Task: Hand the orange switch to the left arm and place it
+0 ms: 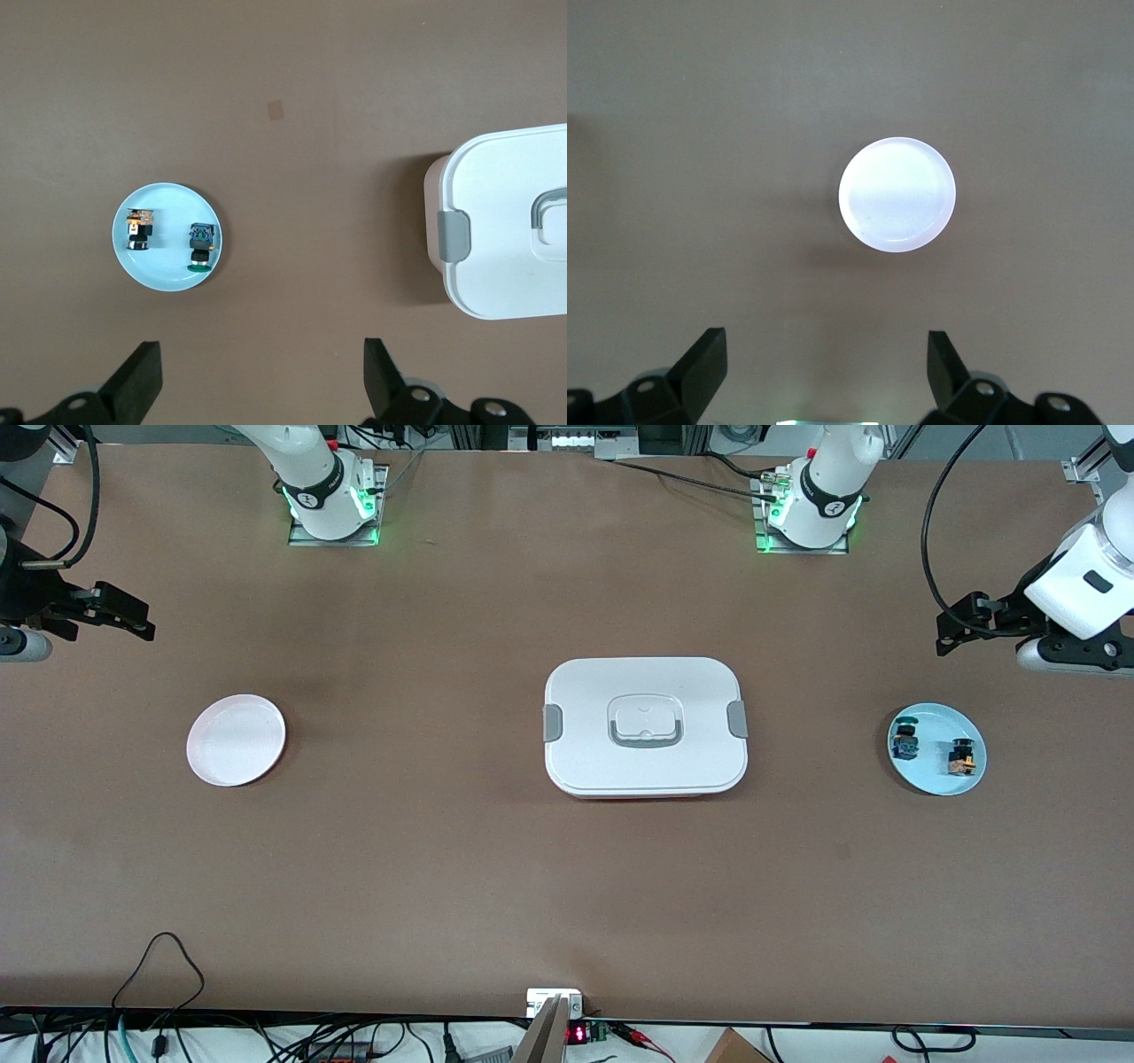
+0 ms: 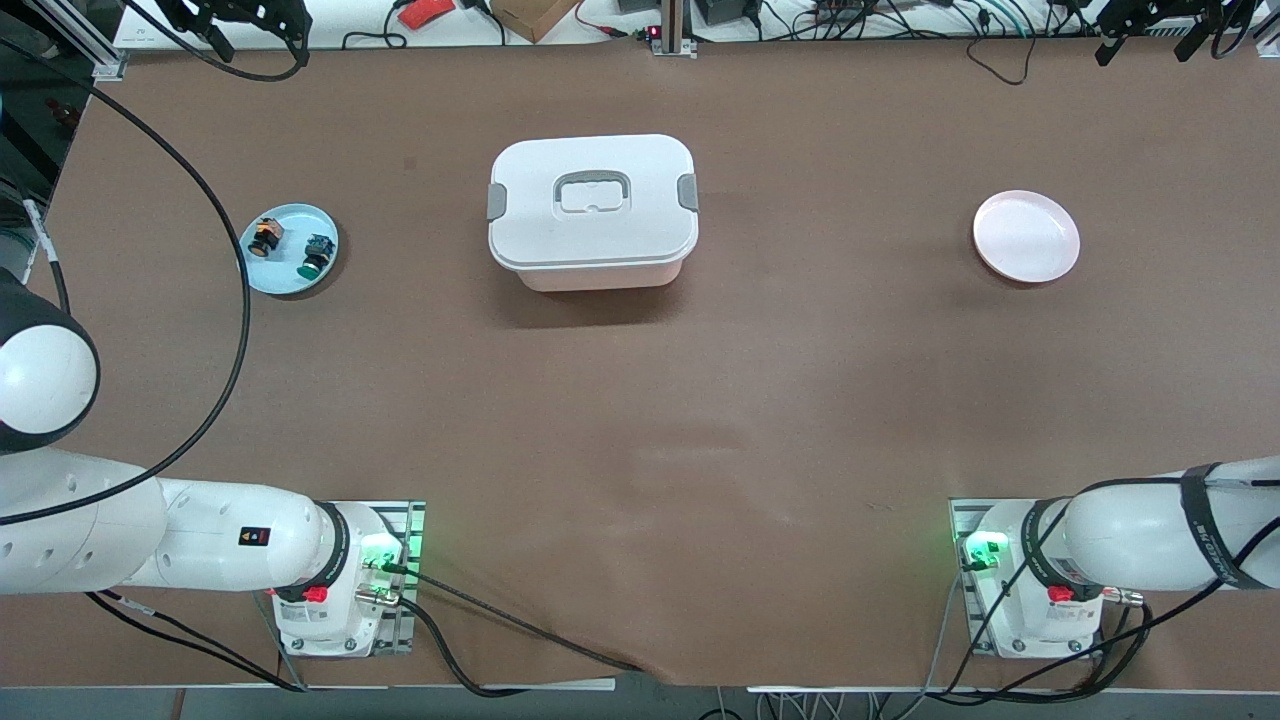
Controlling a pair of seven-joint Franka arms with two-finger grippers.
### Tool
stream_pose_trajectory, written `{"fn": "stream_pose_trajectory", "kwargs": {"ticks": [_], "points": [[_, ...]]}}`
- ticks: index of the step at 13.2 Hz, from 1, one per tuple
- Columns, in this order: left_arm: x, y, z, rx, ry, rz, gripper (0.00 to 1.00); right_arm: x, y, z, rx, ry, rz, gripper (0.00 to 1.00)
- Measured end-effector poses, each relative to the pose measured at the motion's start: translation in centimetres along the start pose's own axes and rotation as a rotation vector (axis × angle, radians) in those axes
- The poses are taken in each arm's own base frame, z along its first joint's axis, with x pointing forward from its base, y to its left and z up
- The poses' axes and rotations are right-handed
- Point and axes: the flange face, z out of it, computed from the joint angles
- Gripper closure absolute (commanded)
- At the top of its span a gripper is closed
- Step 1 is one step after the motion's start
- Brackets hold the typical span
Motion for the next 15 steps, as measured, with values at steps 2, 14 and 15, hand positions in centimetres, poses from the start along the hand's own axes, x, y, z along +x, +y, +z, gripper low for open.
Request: {"fn": "stream_pose_trajectory", "kwargs": {"ticks": [2,14,15], "points": [[0.2,0.0,0.2,0.000,-0.001,0.000,0.00,0.0,0.1,0.0,0.000,-0.001,0.002,0.00],[0.5,-2.3,-1.4,-0.004,-0.033,-0.037,0.00,-0.1,0.8,0.1,0.001,-0.004,0.015,0.00],[0.4,-2.4,-1.7,-0.004,-0.028,-0.038,0.00,-0.1,0.8,0.1,0.001,-0.004,0.015,0.00]]}}
